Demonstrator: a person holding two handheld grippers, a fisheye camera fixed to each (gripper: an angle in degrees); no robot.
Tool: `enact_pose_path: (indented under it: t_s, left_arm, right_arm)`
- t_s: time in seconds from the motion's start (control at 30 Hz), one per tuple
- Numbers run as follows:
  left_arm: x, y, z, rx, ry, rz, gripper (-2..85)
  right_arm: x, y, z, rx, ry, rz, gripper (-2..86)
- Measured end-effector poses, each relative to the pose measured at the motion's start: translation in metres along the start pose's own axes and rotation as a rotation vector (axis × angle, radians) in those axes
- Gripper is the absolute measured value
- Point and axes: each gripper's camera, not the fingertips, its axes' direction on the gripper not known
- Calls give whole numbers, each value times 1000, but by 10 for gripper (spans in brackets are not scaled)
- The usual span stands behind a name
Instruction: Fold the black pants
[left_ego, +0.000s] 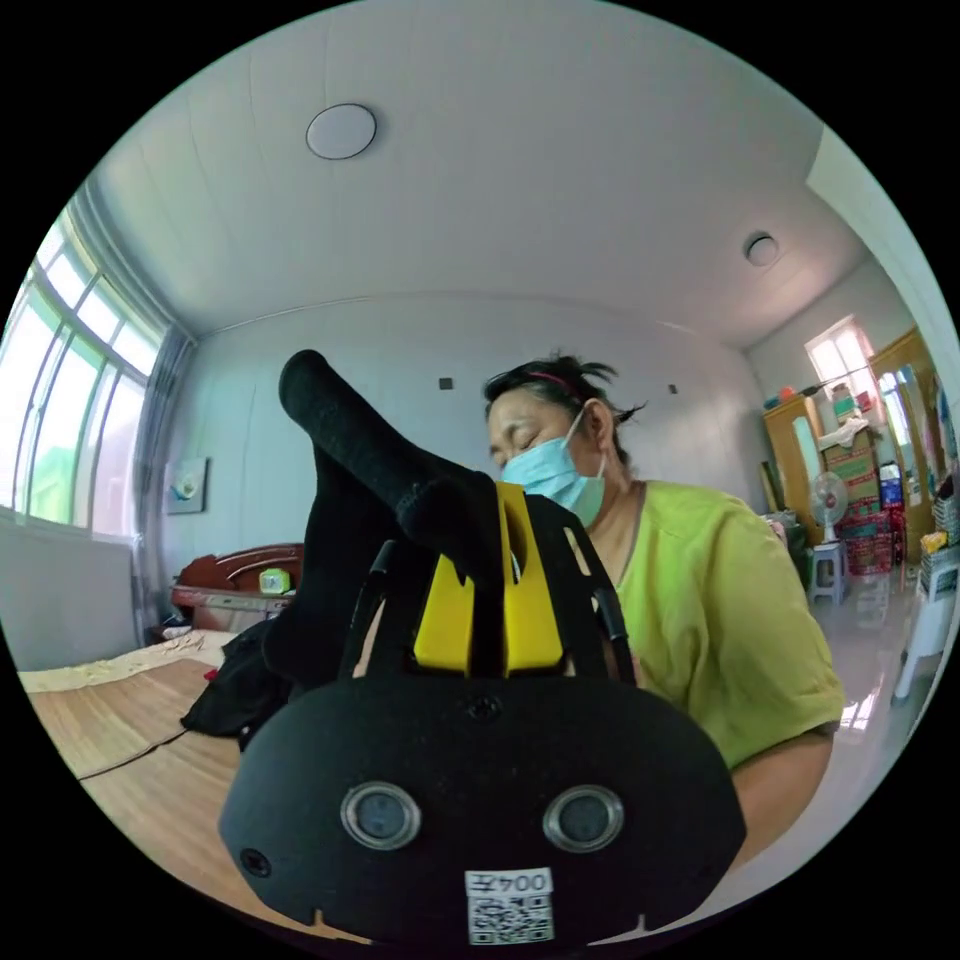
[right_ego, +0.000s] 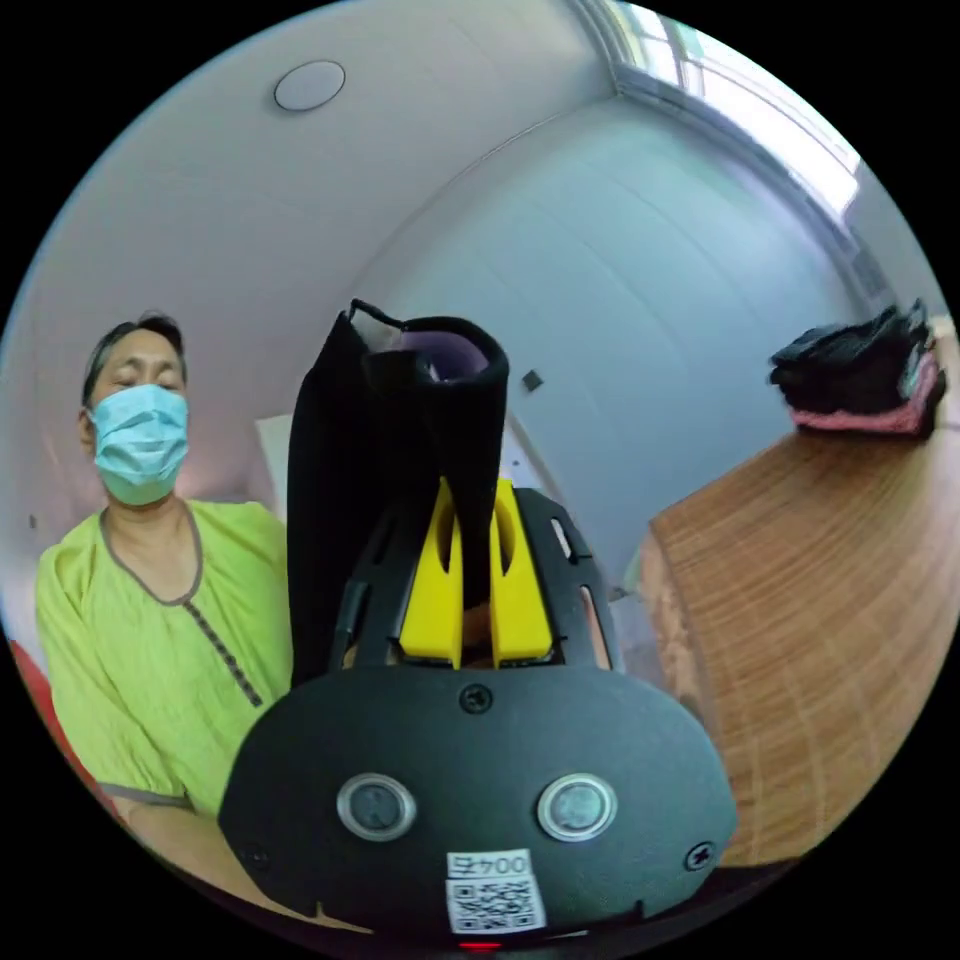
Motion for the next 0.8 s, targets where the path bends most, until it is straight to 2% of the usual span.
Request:
enact_pose_path:
  t_s: [0.17, 0.23, 0.37, 0.43, 0.5, 0.63, 0.8]
  left_arm:
    - [-17, -39, 24, -205, -286, -43, 61]
    - [-31, -65, 35, -228, -404, -67, 60]
    - [-58, -146, 76, -293, -656, -87, 54]
    - [-58, -182, 102, -306, -745, -79, 46]
    - [-43, -224, 138, -335, -946, 13, 22]
    - [-18, -264, 176, -328, -986, 68, 1]
    - [19, -275, 221, -371, -1116, 82, -3]
  right_arm:
    - [-92, -131, -69, -26, 557, -108, 38]
    - [-158, -215, -89, -5, 851, -149, 37]
    - [-274, -319, -79, 18, 1160, -301, 36]
    - [-349, -365, -44, 10, 1352, -446, 35]
    - [-392, -389, -21, 3, 1452, -521, 35]
    - [-457, -413, 14, 39, 1552, -668, 35]
    - [-478, -422, 29, 37, 1538, -630, 34]
